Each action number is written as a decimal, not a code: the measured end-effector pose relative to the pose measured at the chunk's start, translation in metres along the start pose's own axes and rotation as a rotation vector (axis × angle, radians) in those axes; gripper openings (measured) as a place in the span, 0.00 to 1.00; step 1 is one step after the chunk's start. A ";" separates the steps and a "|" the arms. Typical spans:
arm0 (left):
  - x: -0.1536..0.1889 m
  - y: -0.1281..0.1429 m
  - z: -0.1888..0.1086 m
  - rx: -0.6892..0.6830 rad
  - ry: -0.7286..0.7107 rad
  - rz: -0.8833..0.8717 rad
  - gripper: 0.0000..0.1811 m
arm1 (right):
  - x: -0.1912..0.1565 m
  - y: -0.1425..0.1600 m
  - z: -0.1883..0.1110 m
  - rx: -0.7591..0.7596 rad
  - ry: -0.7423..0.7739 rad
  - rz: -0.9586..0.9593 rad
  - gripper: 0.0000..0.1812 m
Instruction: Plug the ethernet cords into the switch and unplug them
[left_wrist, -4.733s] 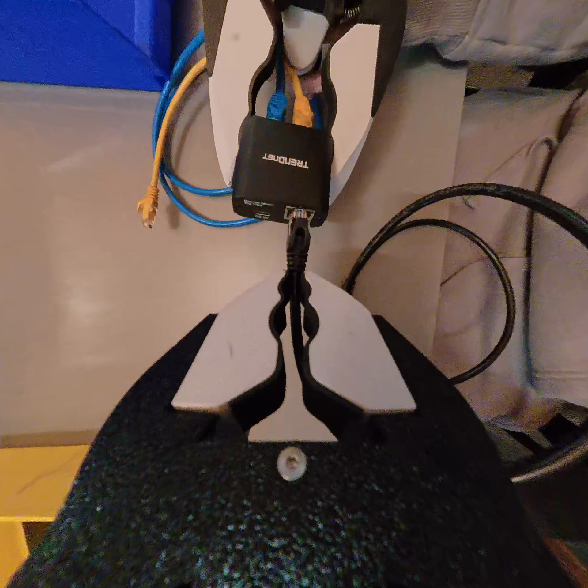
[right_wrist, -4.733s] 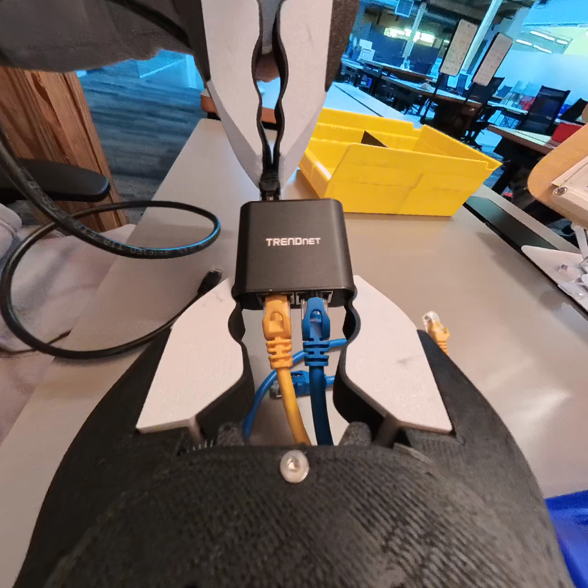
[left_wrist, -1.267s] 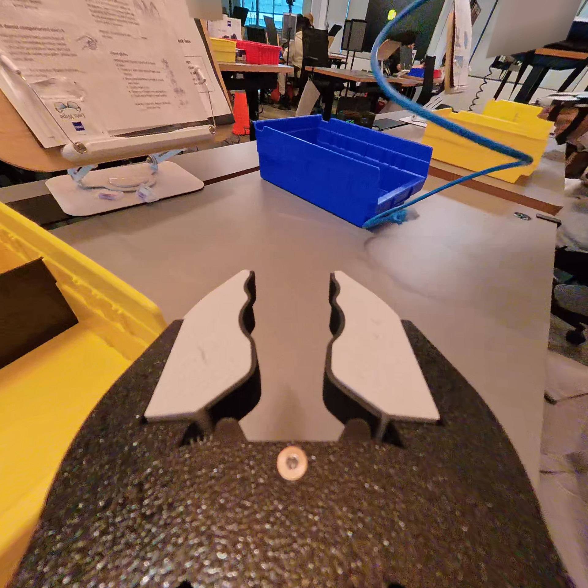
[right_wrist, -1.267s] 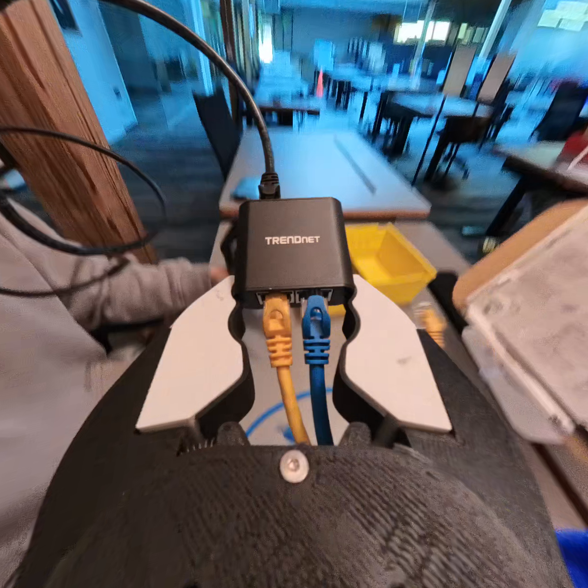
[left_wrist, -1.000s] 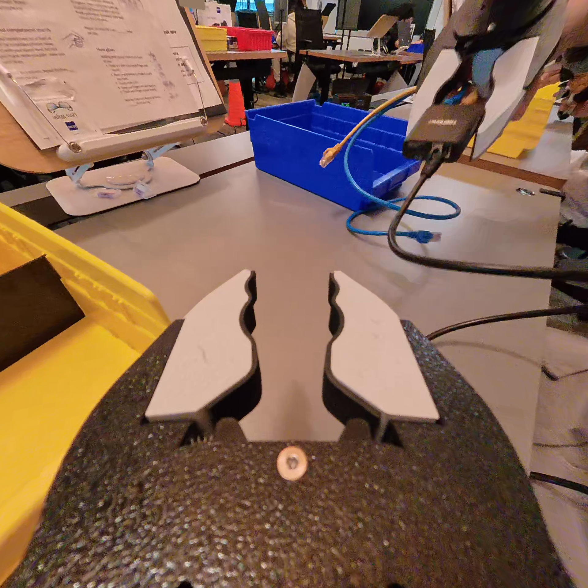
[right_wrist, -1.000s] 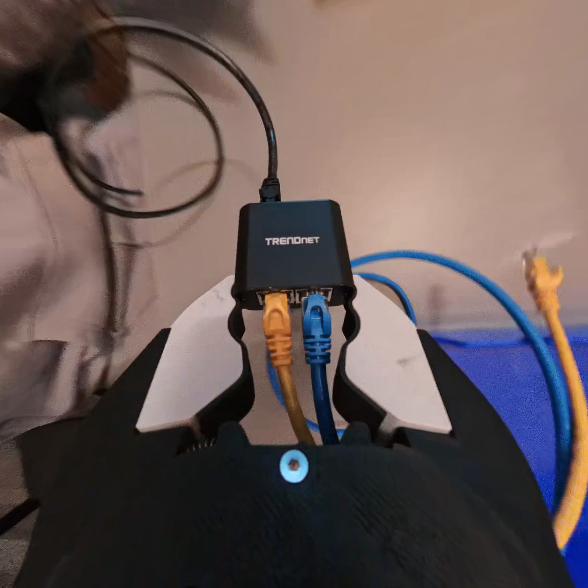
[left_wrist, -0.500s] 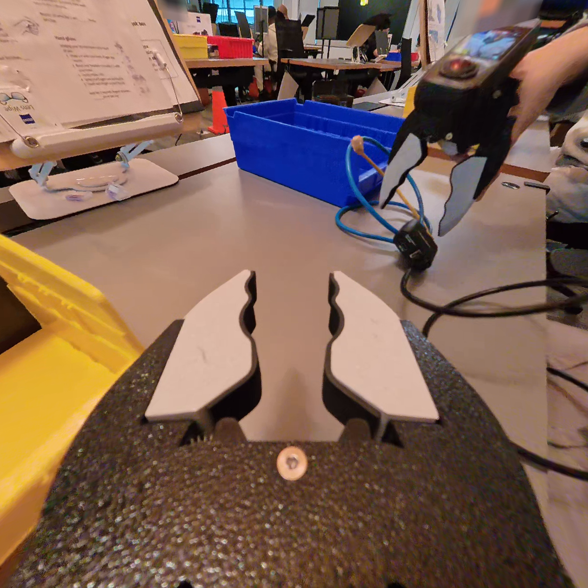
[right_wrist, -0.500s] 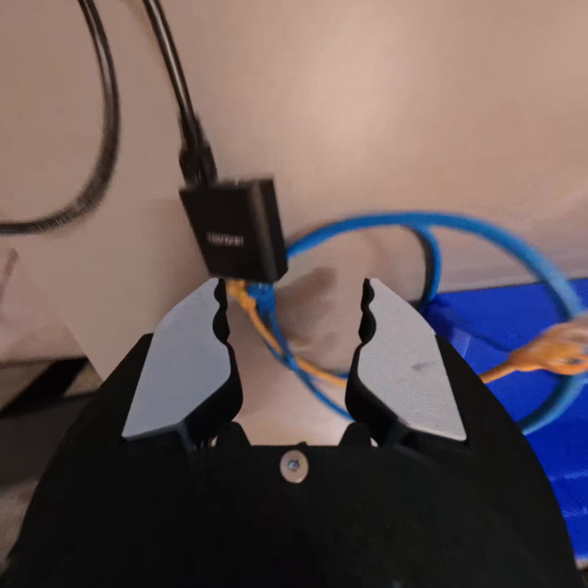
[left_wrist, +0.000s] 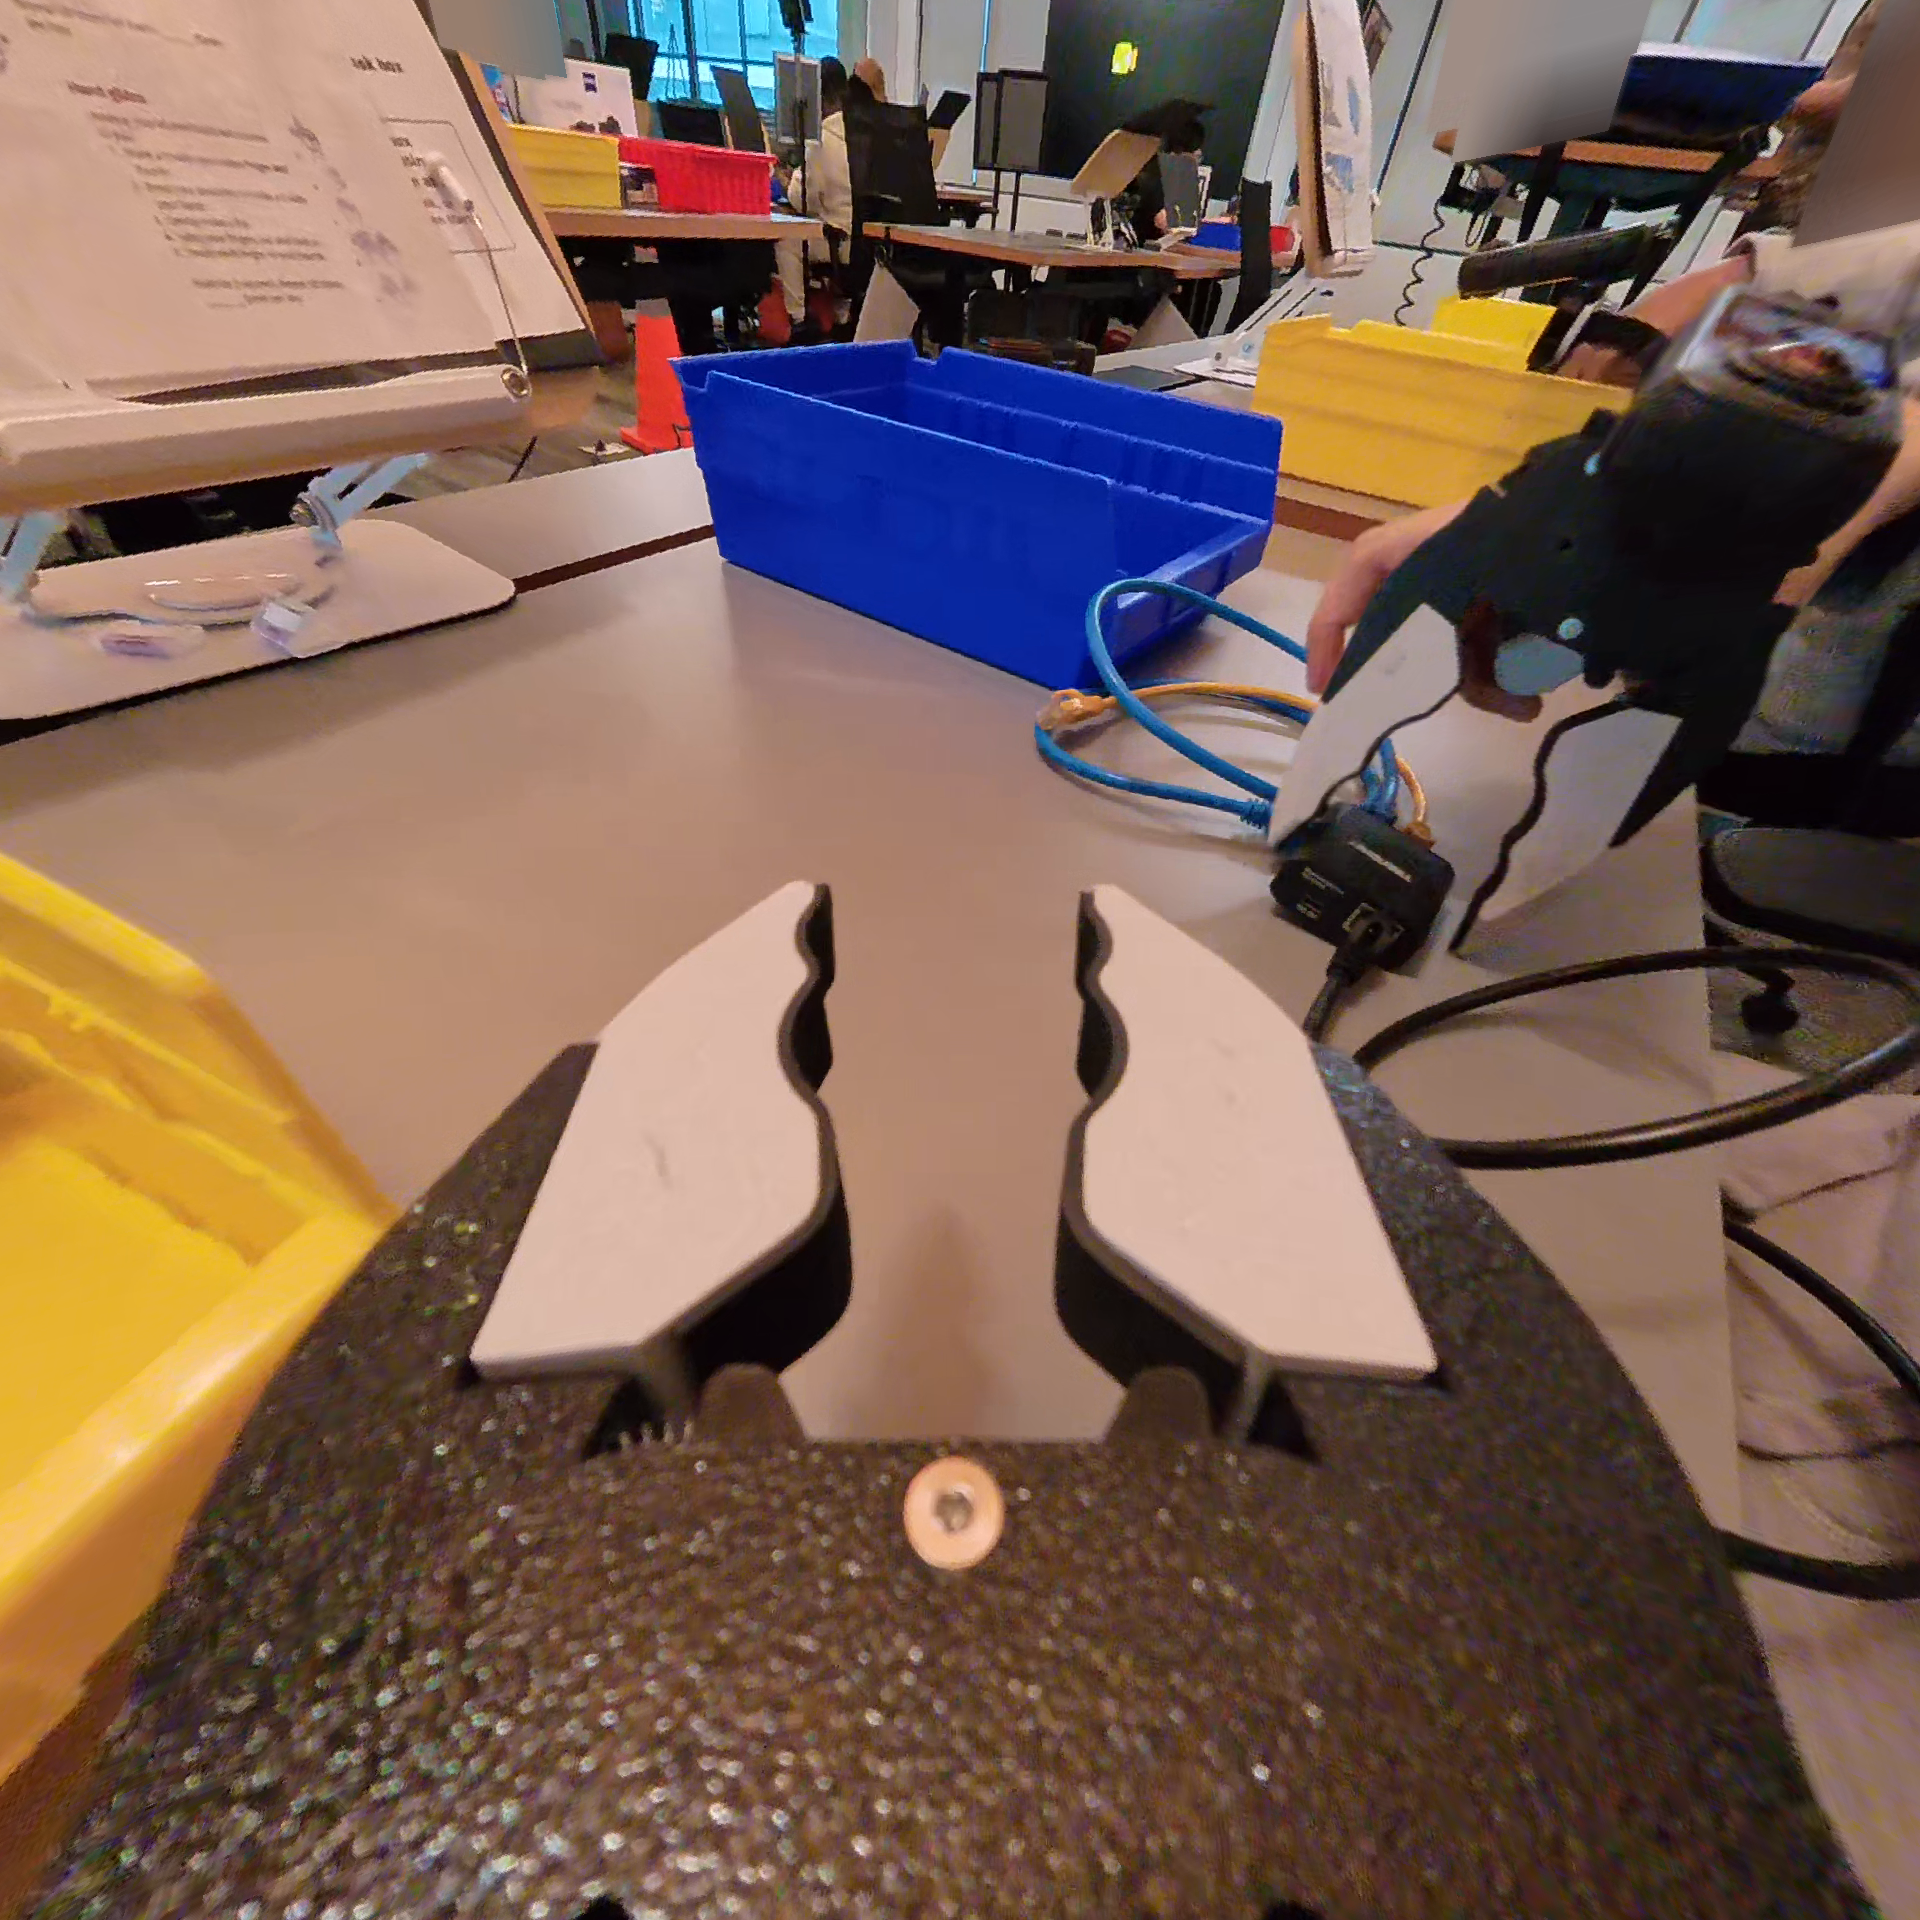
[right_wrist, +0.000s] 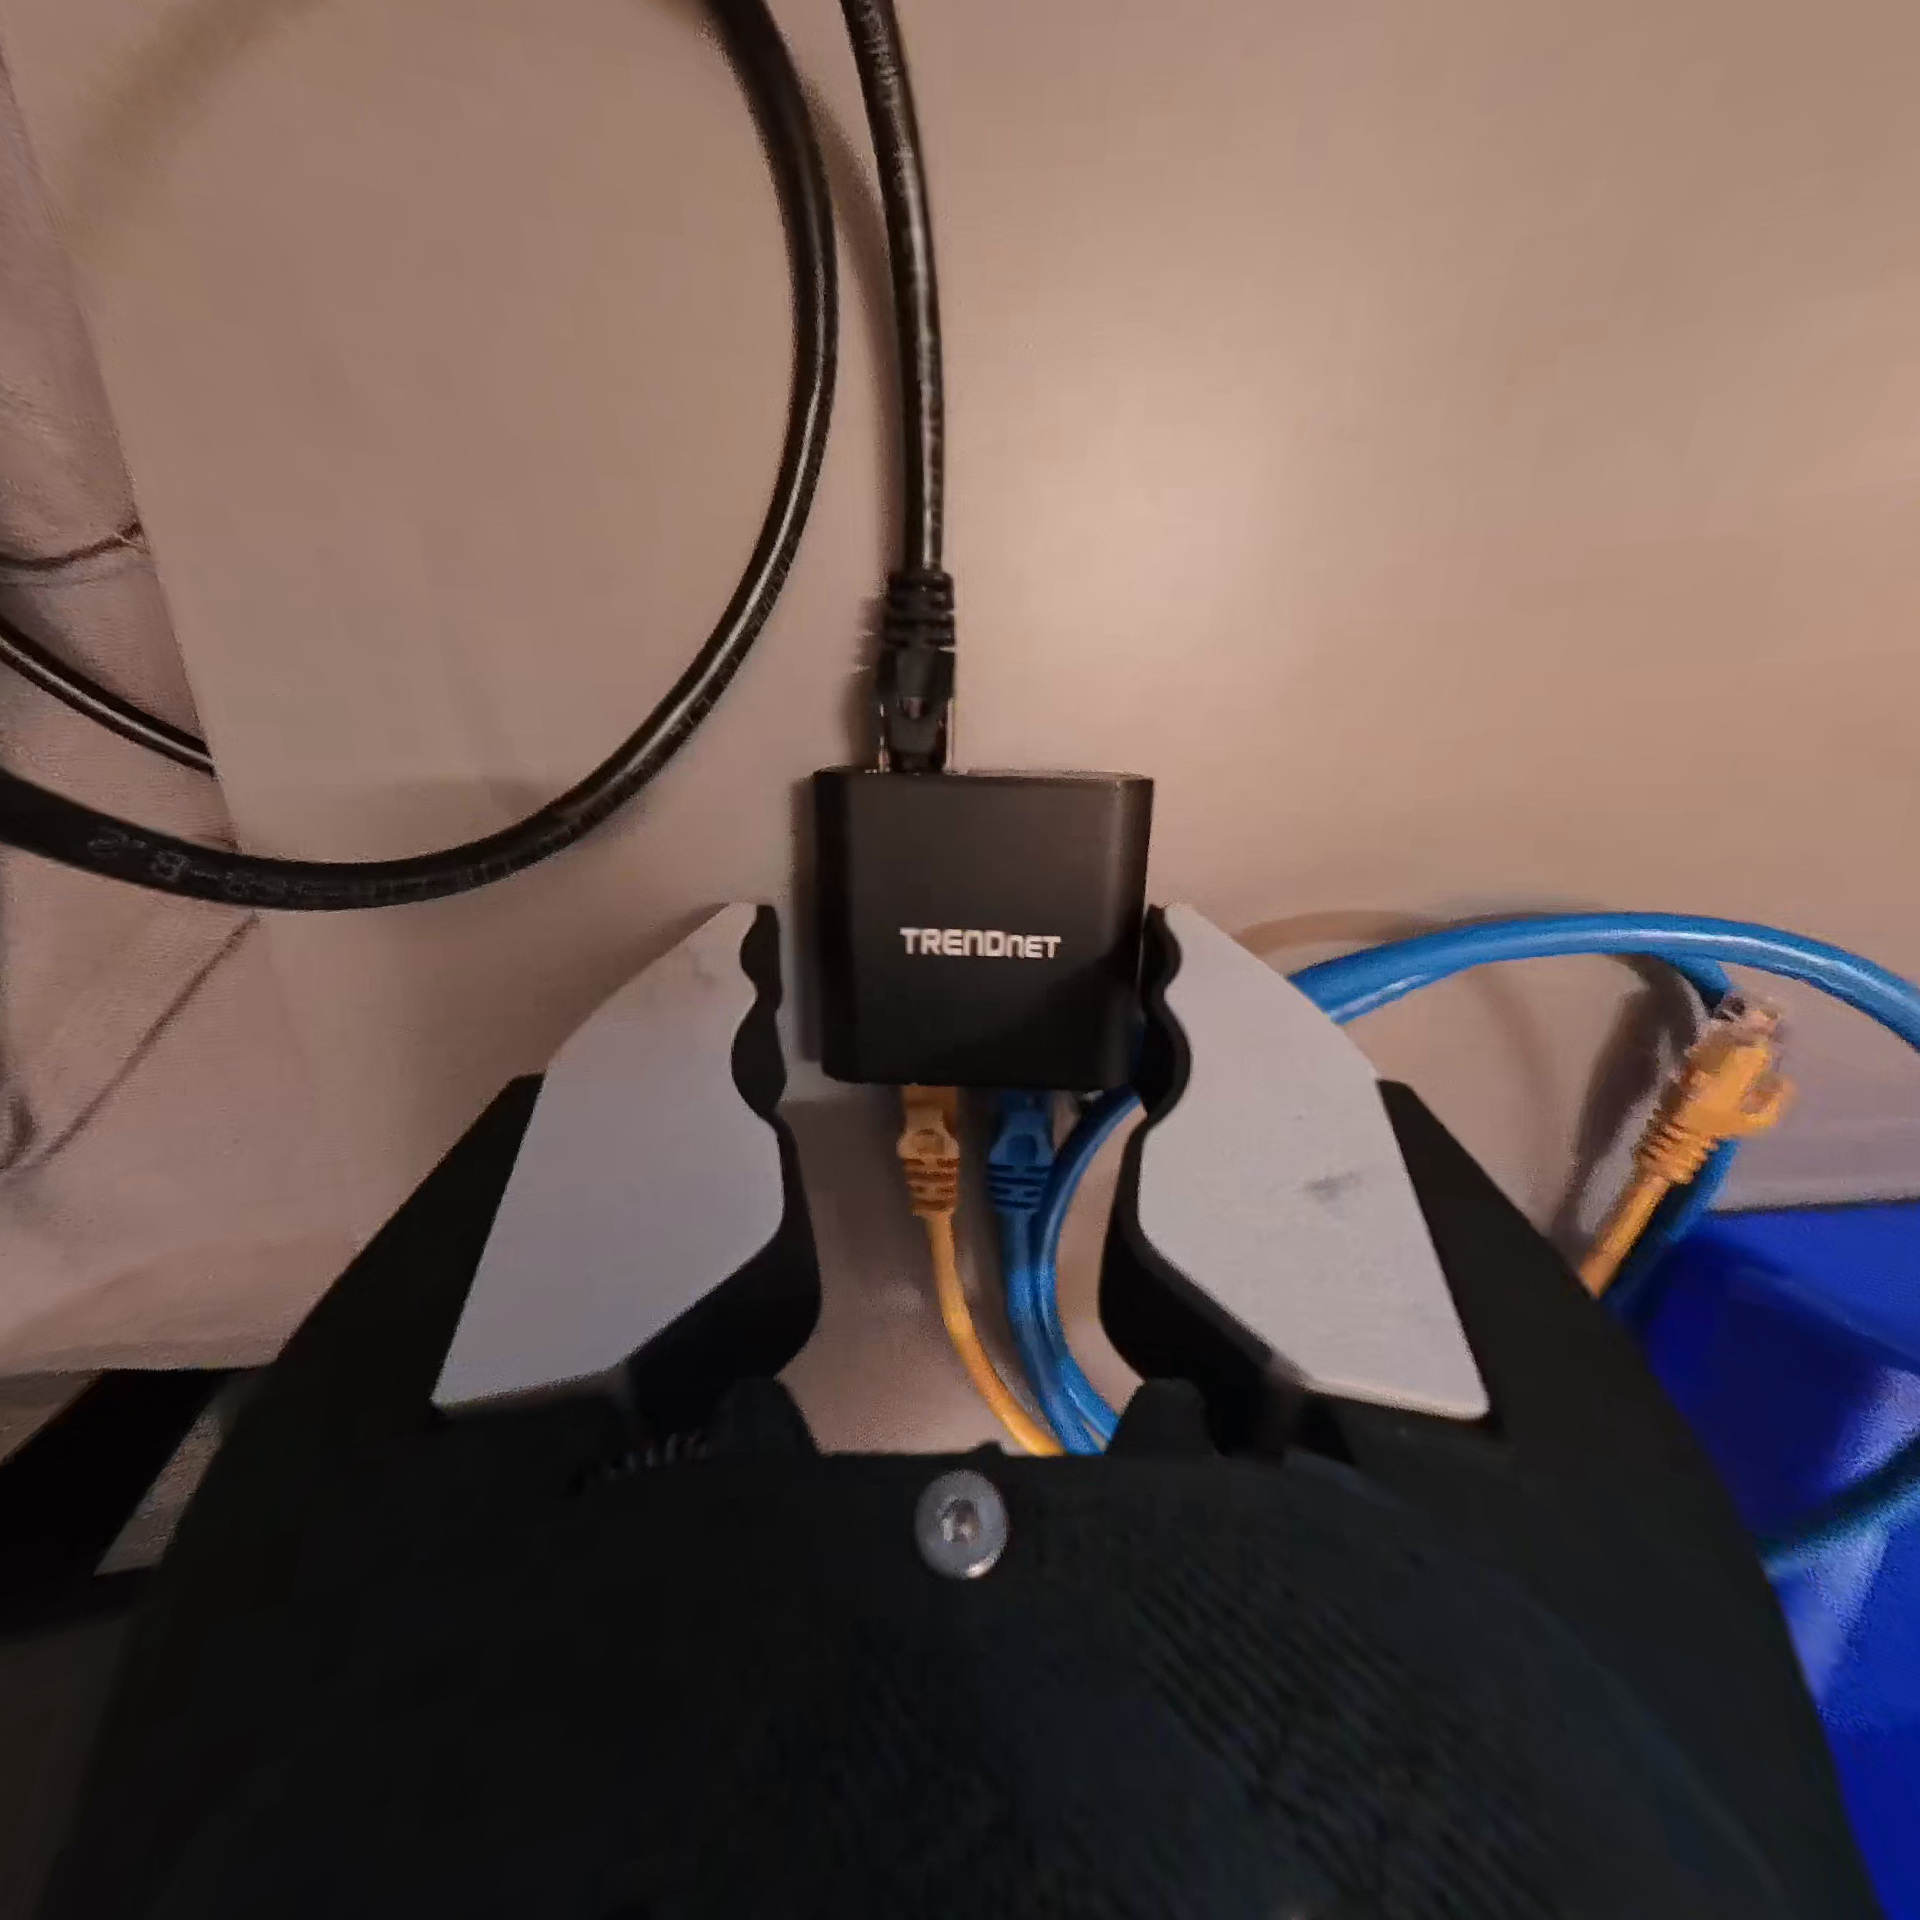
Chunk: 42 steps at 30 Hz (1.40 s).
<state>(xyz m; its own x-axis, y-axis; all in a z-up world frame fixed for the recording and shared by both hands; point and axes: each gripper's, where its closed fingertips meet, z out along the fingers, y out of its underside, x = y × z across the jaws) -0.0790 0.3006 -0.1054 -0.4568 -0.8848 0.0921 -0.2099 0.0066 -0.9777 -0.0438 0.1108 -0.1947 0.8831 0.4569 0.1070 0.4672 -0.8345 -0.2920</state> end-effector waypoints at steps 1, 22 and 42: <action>0.001 0.000 0.001 -0.001 0.005 0.000 0.24 | 0.000 -0.002 0.001 0.019 -0.023 0.025 0.34; -0.019 -0.005 -0.029 0.123 -0.029 -0.116 0.23 | -0.102 -0.187 -0.215 0.704 -0.500 -0.075 0.33; -0.027 -0.023 -0.061 0.225 -0.076 -0.142 0.23 | 0.041 -0.214 -0.433 1.144 0.043 0.033 0.33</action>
<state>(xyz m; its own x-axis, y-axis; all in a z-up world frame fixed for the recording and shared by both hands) -0.1144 0.3531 -0.0736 -0.3687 -0.9020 0.2247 -0.0659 -0.2157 -0.9742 -0.0883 0.1752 0.2834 0.9052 0.4107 0.1096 0.1498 -0.0668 -0.9865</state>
